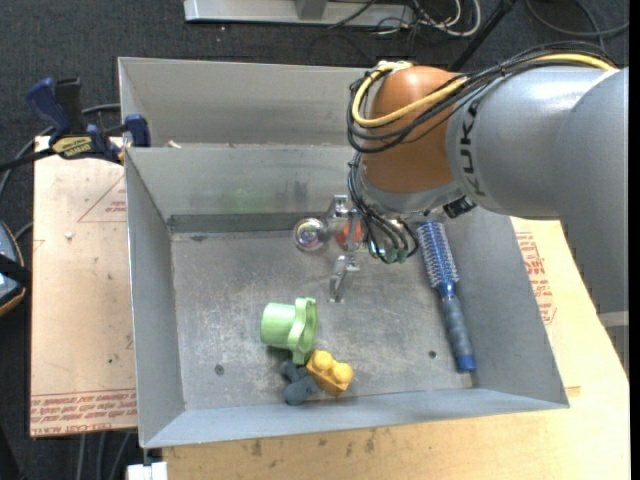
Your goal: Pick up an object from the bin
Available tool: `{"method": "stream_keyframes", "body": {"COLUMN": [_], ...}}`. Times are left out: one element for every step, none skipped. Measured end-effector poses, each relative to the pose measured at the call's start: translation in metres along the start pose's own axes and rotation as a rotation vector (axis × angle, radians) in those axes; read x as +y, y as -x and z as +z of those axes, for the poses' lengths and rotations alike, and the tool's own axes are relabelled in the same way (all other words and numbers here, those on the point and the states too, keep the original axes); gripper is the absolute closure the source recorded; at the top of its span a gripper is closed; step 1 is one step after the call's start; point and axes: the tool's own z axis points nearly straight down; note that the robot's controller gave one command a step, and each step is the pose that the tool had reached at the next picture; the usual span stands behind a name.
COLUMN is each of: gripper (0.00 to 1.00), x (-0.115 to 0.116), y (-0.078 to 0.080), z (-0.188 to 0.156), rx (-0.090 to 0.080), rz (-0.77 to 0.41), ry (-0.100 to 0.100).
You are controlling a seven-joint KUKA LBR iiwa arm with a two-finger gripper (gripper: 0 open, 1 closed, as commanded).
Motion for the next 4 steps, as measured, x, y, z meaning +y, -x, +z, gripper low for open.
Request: {"method": "stream_keyframes", "body": {"gripper": [0.0, 1.0, 0.0, 0.0], "x": [0.0224, 0.0216, 0.0215, 0.026], "y": [0.0271, 0.0259, 0.0261, 0.0352], "z": [0.019, 0.0193, 0.0188, 0.0275], "rx": [-0.013, -0.01, -0.009, -0.029], "rz": [0.067, 0.068, 0.069, -0.008], "ry": [0.002, 0.001, 0.001, 0.003]}}
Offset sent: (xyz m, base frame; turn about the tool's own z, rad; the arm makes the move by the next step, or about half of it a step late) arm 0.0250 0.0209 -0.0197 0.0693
